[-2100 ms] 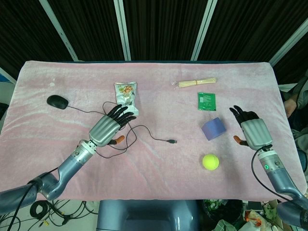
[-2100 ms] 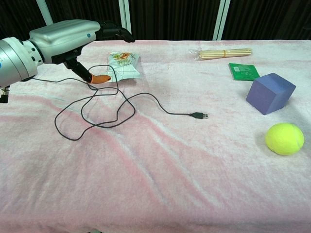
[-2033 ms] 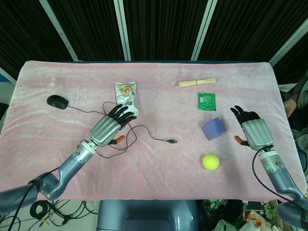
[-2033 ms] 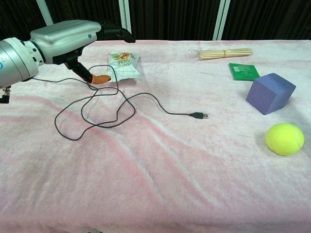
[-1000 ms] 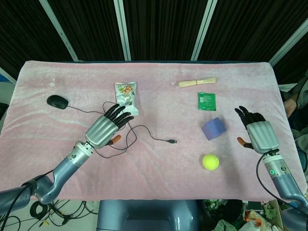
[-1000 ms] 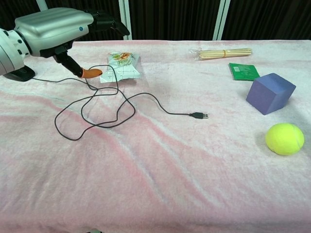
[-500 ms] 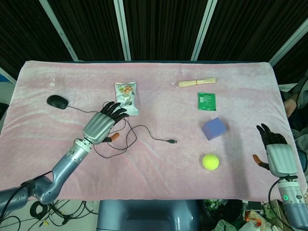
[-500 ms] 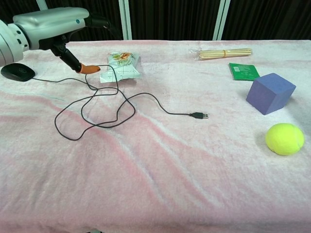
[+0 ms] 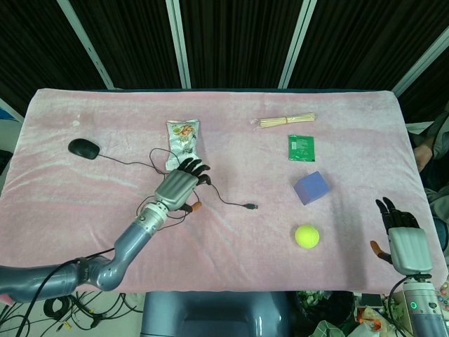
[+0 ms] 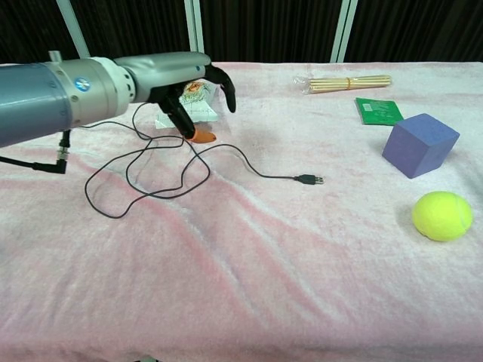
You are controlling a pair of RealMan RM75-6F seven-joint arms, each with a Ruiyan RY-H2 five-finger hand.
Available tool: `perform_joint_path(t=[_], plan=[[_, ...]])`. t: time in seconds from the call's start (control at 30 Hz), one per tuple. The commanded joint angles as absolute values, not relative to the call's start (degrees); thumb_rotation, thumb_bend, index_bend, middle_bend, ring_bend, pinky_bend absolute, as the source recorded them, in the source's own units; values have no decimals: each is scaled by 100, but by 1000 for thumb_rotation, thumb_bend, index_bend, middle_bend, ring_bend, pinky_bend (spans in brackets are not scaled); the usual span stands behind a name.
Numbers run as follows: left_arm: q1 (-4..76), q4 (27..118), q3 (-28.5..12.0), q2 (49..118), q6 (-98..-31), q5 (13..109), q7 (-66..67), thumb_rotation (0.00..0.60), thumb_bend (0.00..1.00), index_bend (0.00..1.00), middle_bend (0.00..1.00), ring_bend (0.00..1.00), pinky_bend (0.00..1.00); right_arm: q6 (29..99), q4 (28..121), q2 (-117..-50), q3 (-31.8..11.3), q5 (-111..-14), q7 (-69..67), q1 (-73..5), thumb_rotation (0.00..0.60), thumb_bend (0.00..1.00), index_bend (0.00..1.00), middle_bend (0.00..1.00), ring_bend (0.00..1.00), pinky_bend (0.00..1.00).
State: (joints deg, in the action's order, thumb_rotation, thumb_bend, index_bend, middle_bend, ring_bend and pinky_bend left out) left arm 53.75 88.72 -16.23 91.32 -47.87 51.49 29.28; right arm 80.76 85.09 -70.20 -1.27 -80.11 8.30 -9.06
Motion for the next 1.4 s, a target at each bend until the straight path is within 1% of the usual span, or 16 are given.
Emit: perform_joint_path(t=[0.03,0.23,0.5,0.67,0.9,1.1,1.4], plan=[[5939,8312,-1707,9667,-4570,4499,3426,600,282,354,129,0,0,8102,8499,-7003,-148,-8014,808,-884,600,162,0,60,220,208],[6389,7466,-1794,10300,-4266,4258,3383,600,282,364,130,0,0,8169,8522,-6996,-184,-8043,832,-850,600,162,0,60,220,208],[6845,6256,-1931,11109,-3975,4383,3057,600,282,394,133,0,0,8147,8496,-7021,-240,-7995,894,-840,600,162,0,60,220,208],[6985,5881,-1872,11373,-3924,4520,3037,600,282,407,139,0,0,8142,8487,-7016,-255,-7975,893,-829,600,162,0,60,220,208],[7173,5358,-1930,11856,-3903,4681,2806,600,282,420,147,0,0,8159,8481,-6998,-282,-7996,849,-812,600,162,0,60,220,208],[7326,4964,-1987,12192,-4024,4949,2626,600,283,438,158,0,0,8206,8501,-6969,-315,-8020,812,-781,600,162,0,60,221,208],[7447,4509,-2093,12482,-4113,5108,2549,600,287,459,161,0,0,8189,8502,-6961,-341,-8057,785,-767,600,162,0,60,220,208]])
